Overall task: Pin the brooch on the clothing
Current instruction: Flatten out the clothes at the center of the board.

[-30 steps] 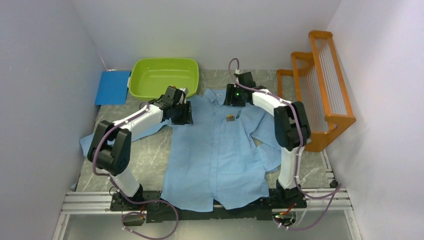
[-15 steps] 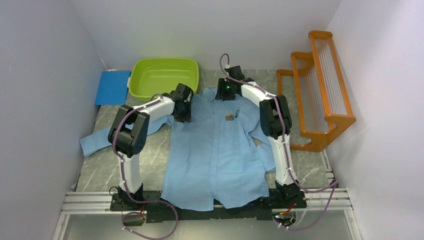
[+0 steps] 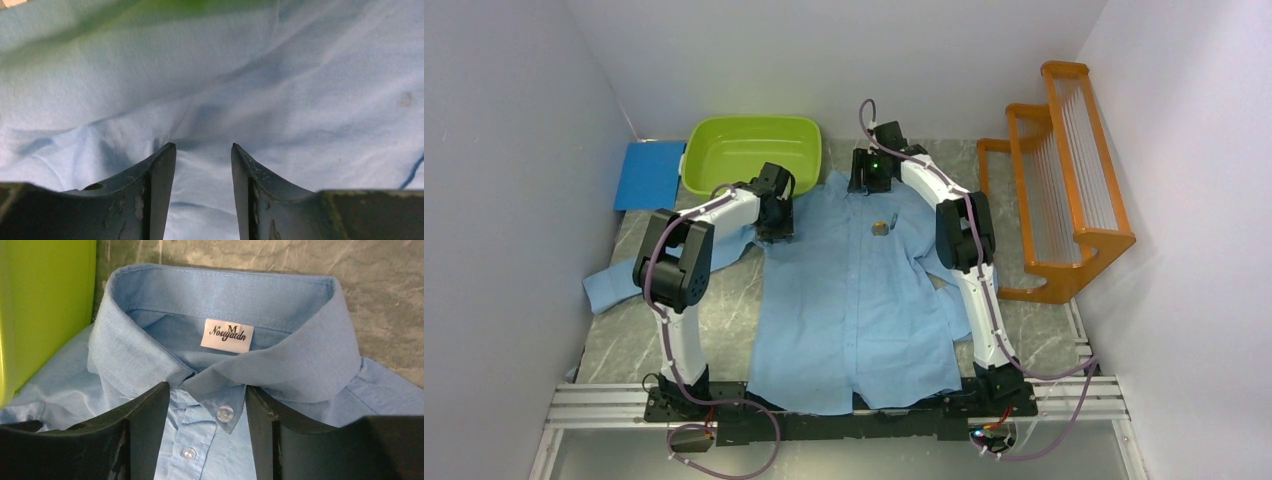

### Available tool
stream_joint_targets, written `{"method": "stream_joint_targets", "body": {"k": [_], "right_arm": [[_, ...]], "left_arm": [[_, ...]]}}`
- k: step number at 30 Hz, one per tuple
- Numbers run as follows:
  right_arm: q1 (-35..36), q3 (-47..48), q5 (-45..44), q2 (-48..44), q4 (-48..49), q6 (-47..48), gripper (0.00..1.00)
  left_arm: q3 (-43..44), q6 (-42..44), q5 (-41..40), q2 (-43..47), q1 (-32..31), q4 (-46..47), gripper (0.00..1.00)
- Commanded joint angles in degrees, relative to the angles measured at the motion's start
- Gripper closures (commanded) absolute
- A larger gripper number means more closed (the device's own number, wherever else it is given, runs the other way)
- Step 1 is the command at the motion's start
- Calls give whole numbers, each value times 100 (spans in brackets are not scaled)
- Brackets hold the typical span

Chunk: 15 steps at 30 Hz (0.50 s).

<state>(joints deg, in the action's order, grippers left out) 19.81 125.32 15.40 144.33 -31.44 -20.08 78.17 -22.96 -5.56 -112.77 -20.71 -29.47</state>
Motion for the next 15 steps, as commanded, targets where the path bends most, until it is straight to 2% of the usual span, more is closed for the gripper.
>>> {"method": "stream_joint_targets", "body": {"k": [1,4,9,15], "right_arm": [[-61,-265,168,-699,-68,199,37],[-48,-1095,185,-1702,184,222,30],[-44,-3087,32,-3635,750,194,17],[-120,-5519,-500,-5823,945,-327,16]], "left_arm": [[-145,182,419,829,-54,-163,49],[-373,143,567,1457,-204,-167,46],[-1035,-156,750,2533,-380,-261,44],[-2255,-698,842,3956,-381,-434,37]]}}
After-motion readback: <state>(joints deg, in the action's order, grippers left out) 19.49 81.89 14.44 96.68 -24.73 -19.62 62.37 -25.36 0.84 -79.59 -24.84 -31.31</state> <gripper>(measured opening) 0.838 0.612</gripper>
